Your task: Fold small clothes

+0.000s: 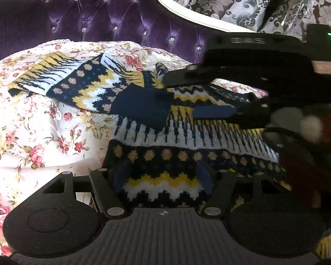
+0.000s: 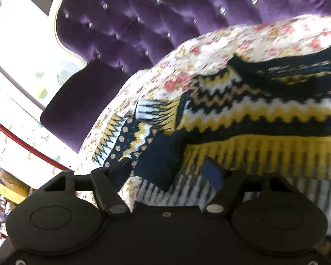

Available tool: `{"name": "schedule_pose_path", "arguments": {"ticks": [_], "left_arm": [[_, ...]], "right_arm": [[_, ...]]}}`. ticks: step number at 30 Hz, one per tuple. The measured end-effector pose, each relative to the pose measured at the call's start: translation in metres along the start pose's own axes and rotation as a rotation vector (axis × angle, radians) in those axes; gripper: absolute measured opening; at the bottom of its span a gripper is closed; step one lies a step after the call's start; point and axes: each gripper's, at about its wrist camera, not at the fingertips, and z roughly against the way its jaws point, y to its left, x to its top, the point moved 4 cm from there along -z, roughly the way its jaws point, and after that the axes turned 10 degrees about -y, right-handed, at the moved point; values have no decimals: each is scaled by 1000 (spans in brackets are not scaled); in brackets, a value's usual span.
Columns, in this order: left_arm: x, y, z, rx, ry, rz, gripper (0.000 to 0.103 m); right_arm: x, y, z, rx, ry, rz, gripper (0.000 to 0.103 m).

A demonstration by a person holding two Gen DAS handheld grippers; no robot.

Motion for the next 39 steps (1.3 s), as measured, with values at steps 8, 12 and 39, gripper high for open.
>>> {"name": "schedule_pose_path", "arguments": {"ticks": [8, 12, 39], "left_arm": [[-1, 1, 1, -4, -4, 14, 63], [-1, 1, 2, -5, -3, 23, 63], [8, -9, -4, 17, 35, 1, 63]], "right_arm": [[-1, 1, -27, 30, 52, -15, 55], [-1, 4, -36, 16, 76, 12, 13], [10, -139, 196, -514, -317, 4, 12]]}}
